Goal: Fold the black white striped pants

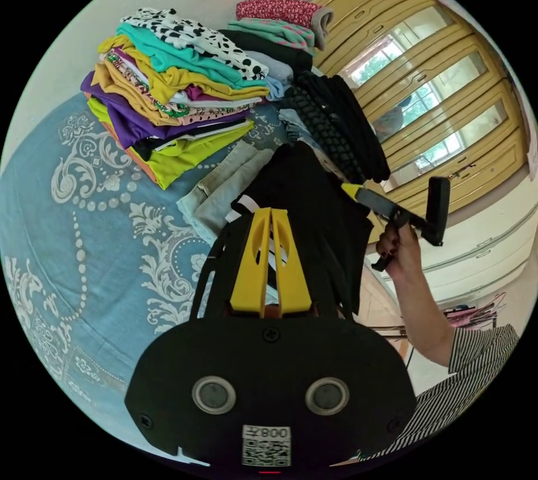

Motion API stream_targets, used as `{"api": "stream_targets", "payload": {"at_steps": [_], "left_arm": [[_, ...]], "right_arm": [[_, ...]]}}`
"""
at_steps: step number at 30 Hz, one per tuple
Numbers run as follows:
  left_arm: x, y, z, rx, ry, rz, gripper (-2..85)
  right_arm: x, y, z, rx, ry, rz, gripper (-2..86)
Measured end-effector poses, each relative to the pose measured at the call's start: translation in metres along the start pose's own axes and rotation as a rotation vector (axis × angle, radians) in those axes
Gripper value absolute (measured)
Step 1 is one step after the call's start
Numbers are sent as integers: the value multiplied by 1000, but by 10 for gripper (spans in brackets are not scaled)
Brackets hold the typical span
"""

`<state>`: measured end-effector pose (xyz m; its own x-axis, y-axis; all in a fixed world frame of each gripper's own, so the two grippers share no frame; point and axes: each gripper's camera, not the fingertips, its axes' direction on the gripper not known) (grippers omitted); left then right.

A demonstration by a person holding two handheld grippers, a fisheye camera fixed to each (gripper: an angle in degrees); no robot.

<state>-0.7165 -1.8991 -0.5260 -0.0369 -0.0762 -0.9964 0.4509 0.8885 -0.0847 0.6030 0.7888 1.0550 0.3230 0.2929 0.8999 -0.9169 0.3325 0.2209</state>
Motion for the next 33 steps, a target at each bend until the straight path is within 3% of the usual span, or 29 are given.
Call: {"api": "stream_targets", "payload": {"at_steps": [5, 8, 18, 25, 30, 33], "left_arm": [[16, -13, 9, -11, -73, 32, 1], [24, -19, 14, -18, -117, 44, 1], [55, -20, -10, 18, -73, 30, 1], [92, -2, -29, 44, -122, 97, 1], [102, 0, -19, -37, -144, 57, 1], [120, 11, -37, -27, -141, 54, 1]], "right_arm": [[-25, -45, 72, -135, 177, -70, 0], [-36, -49, 86, -123, 204, -122, 0], [-50, -49, 49, -148, 144, -136, 1], [-73, 55, -52, -54, 2, -142, 0], [-83, 141, -36, -178, 21, -67, 0], [-83, 154, -42, -135, -11, -1, 0]]}}
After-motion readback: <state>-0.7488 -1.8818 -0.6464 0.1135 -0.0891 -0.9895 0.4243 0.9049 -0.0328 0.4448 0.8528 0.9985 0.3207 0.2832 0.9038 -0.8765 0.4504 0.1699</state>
